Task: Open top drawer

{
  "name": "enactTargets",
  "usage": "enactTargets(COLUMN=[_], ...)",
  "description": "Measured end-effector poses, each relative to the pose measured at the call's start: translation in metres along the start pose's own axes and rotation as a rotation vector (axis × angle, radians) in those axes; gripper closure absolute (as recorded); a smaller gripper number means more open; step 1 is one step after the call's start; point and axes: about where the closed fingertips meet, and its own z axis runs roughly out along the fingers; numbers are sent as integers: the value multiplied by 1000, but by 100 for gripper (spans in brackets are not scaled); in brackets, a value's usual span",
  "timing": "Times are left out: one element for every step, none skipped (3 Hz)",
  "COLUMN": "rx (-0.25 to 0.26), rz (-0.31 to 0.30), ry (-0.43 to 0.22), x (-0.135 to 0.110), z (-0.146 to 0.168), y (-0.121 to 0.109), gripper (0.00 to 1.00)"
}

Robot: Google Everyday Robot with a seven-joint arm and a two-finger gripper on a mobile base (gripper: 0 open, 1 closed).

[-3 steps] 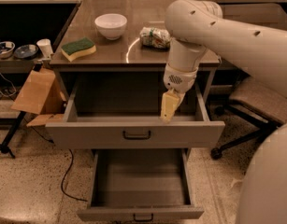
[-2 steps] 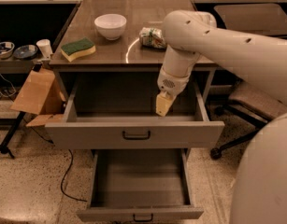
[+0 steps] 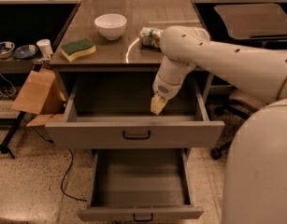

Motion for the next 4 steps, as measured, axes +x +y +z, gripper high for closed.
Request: enactTargets(rx=[-4, -14, -20, -18], rz=[17, 40, 77, 96], ry=[-19, -31, -29, -13], x=[9, 23, 44, 57], z=[10, 18, 21, 16], y=[0, 5, 12, 17], gripper=[85, 62, 31, 9])
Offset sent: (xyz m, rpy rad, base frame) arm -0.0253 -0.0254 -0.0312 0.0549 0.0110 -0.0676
